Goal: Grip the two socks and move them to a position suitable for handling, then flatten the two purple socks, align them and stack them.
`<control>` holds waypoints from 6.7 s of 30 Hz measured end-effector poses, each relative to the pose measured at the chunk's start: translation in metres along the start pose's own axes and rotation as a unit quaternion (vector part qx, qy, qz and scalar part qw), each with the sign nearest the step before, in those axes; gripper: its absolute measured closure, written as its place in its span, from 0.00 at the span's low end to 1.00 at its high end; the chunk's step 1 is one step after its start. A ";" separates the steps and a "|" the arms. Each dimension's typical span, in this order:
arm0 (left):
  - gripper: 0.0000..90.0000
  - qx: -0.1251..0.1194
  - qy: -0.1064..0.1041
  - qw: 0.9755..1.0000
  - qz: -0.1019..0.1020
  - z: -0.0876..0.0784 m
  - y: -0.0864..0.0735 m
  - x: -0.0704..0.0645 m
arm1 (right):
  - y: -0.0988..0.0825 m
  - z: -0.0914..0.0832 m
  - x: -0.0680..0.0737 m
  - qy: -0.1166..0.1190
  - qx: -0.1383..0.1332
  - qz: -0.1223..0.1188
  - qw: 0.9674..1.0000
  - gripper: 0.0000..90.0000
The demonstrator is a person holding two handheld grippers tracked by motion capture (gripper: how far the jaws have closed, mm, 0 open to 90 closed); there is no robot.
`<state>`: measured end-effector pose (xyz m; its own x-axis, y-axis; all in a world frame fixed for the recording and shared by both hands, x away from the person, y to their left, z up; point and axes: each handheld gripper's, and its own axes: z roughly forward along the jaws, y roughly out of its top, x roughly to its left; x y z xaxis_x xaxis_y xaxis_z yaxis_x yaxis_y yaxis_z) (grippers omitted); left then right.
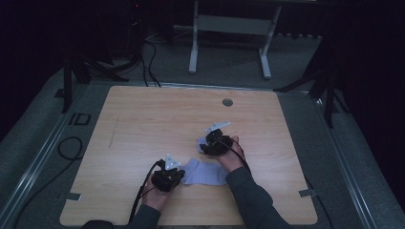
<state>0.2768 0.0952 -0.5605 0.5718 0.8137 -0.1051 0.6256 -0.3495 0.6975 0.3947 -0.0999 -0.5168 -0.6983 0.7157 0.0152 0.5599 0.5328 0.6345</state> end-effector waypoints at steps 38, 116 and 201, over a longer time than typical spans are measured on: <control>0.99 0.000 -0.001 1.000 0.002 0.001 0.001 0.000 | -0.011 -0.042 -0.033 0.039 -0.058 0.072 0.995 0.99; 0.99 0.000 -0.003 1.000 0.005 0.001 0.001 0.000 | -0.034 -0.018 -0.041 -0.039 0.020 -0.070 0.997 0.57; 0.98 -0.003 -0.002 1.000 0.004 0.002 0.001 -0.001 | -0.045 -0.100 -0.024 0.052 -0.111 0.015 0.992 0.95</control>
<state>0.2783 0.0931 -0.5611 0.5785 0.8092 -0.1031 0.6179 -0.3521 0.7030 0.3422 -0.1862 -0.4685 -0.7324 0.6722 0.1088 0.4765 0.3917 0.7871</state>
